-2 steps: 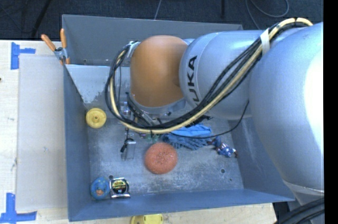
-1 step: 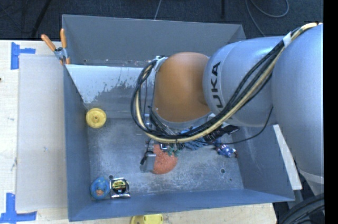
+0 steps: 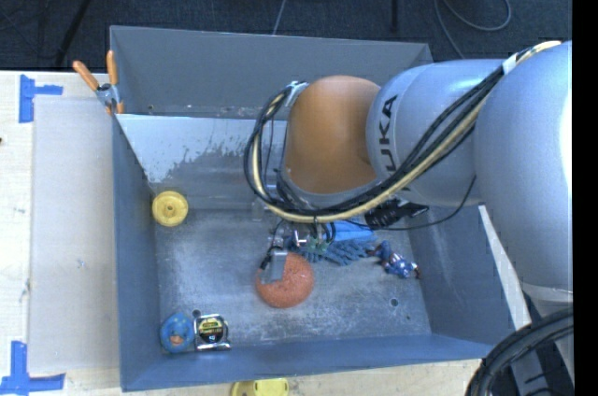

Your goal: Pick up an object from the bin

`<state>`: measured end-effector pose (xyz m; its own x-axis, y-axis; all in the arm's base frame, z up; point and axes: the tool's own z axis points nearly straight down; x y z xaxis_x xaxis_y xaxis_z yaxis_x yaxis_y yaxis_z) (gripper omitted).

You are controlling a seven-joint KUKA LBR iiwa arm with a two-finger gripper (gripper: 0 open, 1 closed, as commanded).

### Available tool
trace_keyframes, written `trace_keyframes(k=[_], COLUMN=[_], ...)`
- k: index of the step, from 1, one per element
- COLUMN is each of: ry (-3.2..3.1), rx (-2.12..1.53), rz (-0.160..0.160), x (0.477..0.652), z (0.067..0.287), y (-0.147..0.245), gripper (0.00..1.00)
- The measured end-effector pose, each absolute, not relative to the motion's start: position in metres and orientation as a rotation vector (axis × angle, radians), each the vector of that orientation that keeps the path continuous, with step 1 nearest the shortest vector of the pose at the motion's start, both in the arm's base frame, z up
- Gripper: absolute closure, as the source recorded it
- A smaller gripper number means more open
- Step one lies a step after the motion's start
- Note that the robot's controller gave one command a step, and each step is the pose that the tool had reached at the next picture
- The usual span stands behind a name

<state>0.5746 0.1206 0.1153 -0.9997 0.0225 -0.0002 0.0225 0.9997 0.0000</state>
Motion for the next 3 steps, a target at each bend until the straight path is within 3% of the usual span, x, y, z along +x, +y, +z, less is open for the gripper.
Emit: trace_keyframes(k=[1,2,3], ry=[3.132,3.132,3.131], rx=[-0.151,-0.21,-0.333], rz=[0.0,0.0,-0.002], x=[0.582,0.571,0.545], z=[0.099,0.095,0.117], y=[0.112,0.11,0.132], gripper=[0.0,0.0,0.0])
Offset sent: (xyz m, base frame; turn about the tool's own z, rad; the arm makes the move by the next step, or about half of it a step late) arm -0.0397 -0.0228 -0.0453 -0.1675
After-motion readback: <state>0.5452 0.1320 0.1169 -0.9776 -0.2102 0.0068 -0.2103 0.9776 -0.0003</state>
